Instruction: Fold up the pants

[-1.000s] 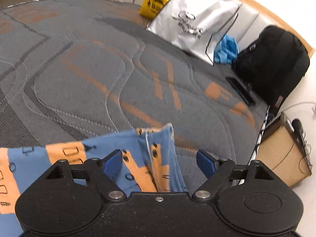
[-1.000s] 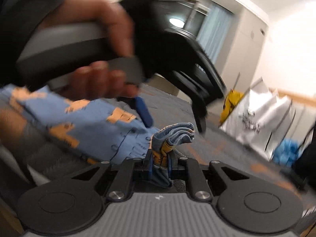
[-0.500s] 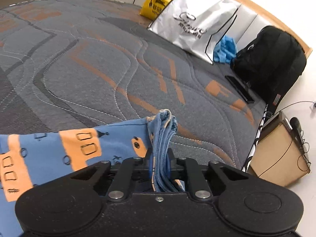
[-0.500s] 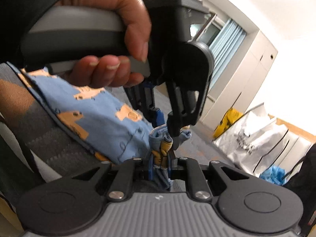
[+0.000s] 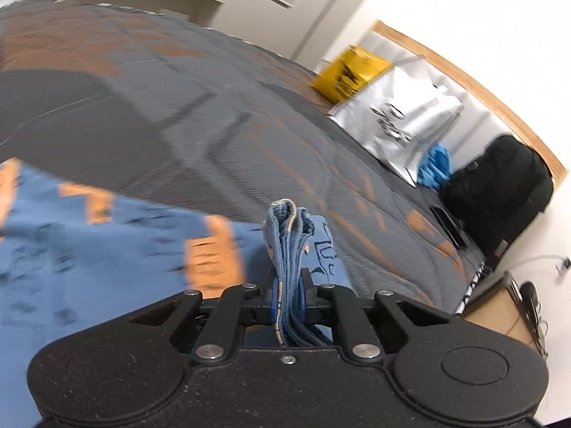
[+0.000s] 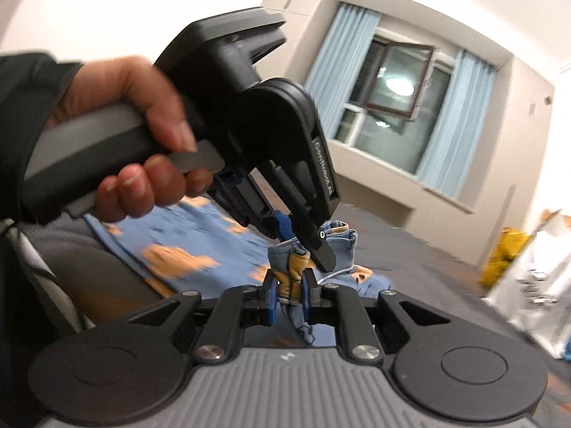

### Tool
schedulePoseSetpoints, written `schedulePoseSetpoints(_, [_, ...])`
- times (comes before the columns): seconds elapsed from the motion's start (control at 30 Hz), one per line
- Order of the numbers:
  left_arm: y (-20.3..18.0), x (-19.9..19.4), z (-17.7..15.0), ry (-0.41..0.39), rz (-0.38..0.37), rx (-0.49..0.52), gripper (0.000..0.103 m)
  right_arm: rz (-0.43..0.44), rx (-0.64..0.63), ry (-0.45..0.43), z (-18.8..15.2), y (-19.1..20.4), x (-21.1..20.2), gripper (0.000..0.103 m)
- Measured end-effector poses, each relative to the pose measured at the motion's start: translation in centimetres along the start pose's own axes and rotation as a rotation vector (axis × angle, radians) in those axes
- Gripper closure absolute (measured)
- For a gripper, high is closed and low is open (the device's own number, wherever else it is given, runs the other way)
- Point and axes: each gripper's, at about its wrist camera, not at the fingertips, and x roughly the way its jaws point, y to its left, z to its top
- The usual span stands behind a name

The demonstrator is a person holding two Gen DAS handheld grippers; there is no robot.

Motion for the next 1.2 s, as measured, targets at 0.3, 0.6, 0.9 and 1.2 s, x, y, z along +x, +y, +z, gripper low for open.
schedulePoseSetpoints(0.3, [7.3,-1.6,-1.7,0.002,0.012,-0.116,0.09,0.13,0.024,0.082,1.1,4.4,3.6,0.088])
schedulePoseSetpoints(0.6, [8.9,-1.5,-4.3,-0.102,-0.04,-0.134,0.088,0.123,0.051,0.084,0.6,4.8,4.6,0.085])
schedulePoseSetpoints(0.9, [8.2,-1.7,-4.8,-0.136,-0.015,-0.109,0.088,0.115,0.118,0.055,0.0,4.7,3.6,0.084])
schedulePoseSetpoints(1.2, [8.0,-1.7,-5.0,-0.147,0.001,-0.115,0.087,0.107,0.13,0.042,-0.1,4.8,3.6,0.084])
